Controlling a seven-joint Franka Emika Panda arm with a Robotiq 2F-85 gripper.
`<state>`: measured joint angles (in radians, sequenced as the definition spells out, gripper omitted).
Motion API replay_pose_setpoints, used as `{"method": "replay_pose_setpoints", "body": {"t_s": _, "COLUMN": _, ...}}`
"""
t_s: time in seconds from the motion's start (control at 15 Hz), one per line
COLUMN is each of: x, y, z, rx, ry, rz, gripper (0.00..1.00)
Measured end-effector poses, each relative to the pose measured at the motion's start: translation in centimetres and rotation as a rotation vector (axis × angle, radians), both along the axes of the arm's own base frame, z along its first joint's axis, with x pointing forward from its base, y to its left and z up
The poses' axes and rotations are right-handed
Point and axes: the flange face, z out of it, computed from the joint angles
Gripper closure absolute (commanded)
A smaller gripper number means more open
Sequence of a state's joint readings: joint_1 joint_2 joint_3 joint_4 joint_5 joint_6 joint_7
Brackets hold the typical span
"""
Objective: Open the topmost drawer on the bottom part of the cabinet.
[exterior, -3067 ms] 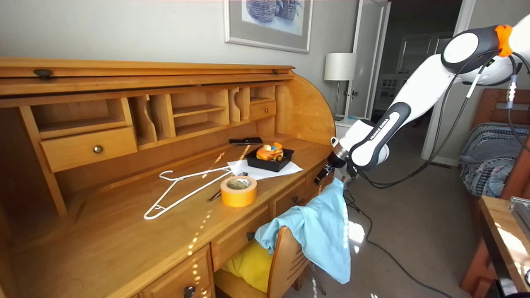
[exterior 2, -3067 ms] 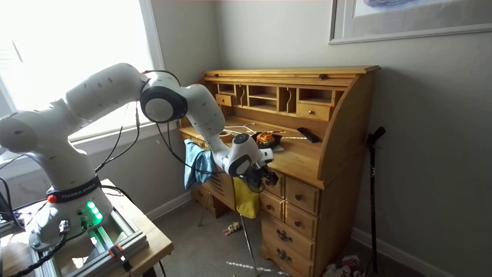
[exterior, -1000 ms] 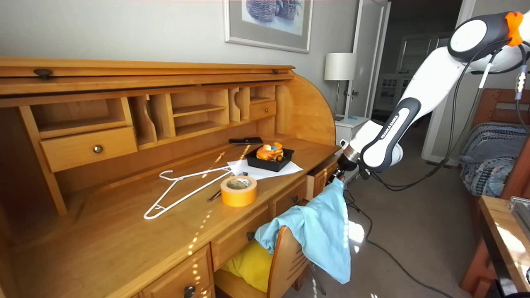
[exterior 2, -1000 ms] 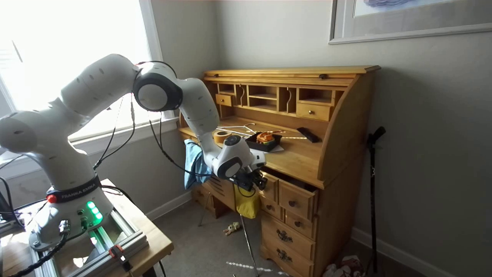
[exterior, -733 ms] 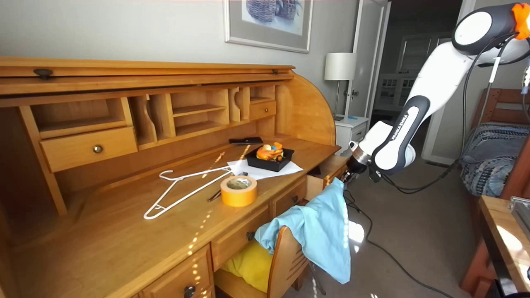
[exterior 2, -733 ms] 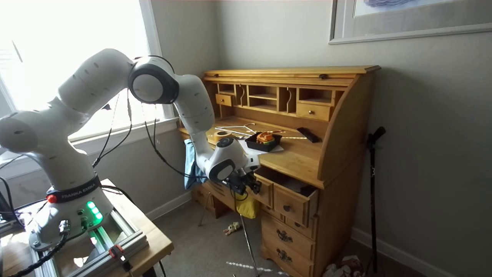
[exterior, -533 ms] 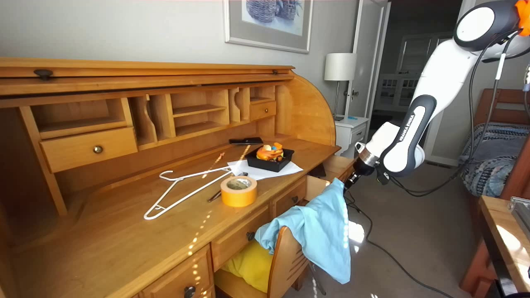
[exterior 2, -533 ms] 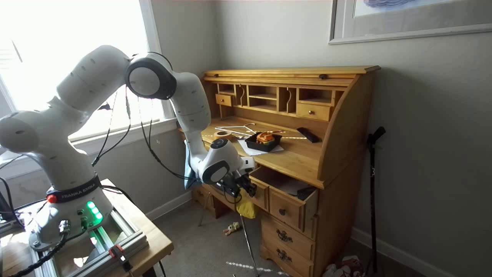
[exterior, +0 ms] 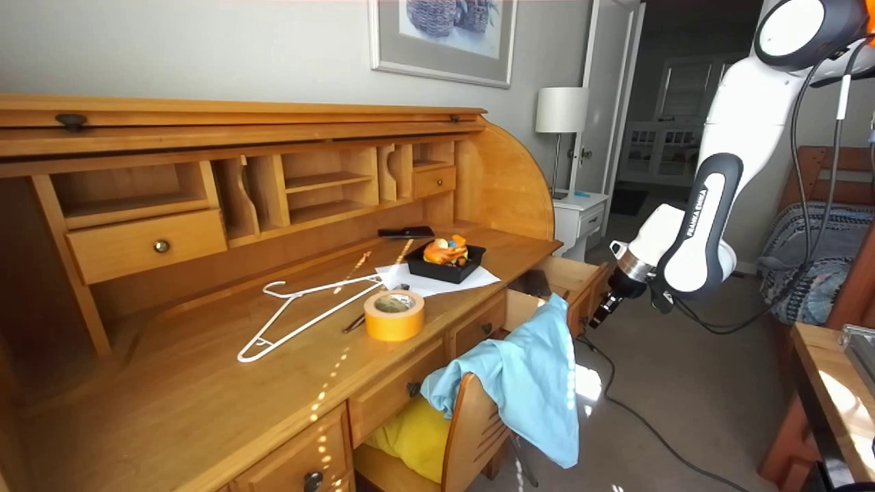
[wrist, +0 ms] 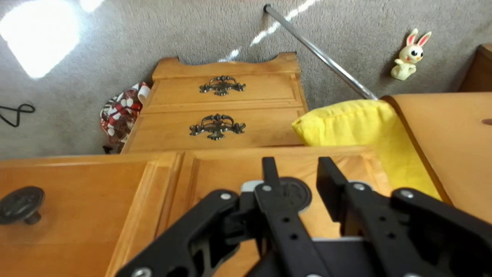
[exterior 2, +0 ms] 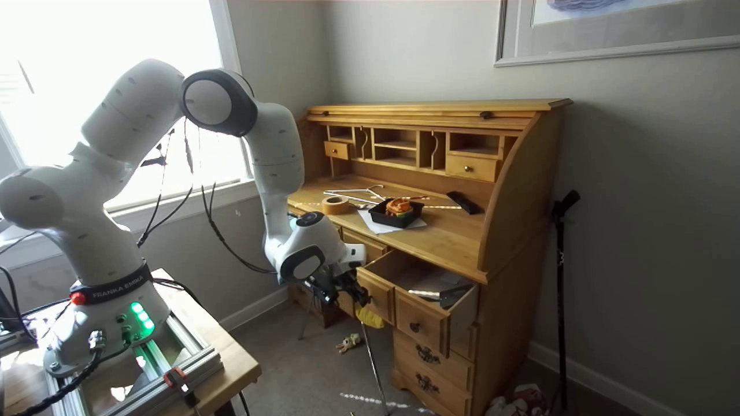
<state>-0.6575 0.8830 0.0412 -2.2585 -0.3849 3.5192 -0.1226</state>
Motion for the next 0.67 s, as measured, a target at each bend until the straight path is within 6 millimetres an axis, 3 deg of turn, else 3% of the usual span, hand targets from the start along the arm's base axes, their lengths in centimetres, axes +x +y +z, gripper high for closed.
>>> {"method": "replay_pose_setpoints", "body": {"t_s": 0.27, "x": -3.3, "y": 1.2, "z": -0.9, "rx": 0.030, "ry": 0.066, "rz": -0.015, "gripper": 0.92}}
{"method": "replay_pose_setpoints", "body": {"t_s": 0.47, "x": -4.3, "y": 1.8, "z": -0.8, "rx": 0.043, "ry": 0.084, "rz": -0.022, "gripper": 0.92}}
{"method": "replay_pose_setpoints", "body": {"t_s": 0.53, "x": -4.5, "y": 1.9, "z": -0.6, "rx": 0.044, "ry": 0.086, "rz": -0.023, "gripper": 0.58}}
{"method": "replay_pose_setpoints", "body": {"t_s": 0.6, "x": -4.6, "y": 2.0, "z": -0.4, "rx": 0.046, "ry": 0.086, "rz": -0.023, "gripper": 0.41}}
{"method": "replay_pose_setpoints", "body": {"t_s": 0.67, "x": -4.7, "y": 2.2, "z": -0.2, "rx": 0.051, "ry": 0.085, "rz": -0.023, "gripper": 0.34}}
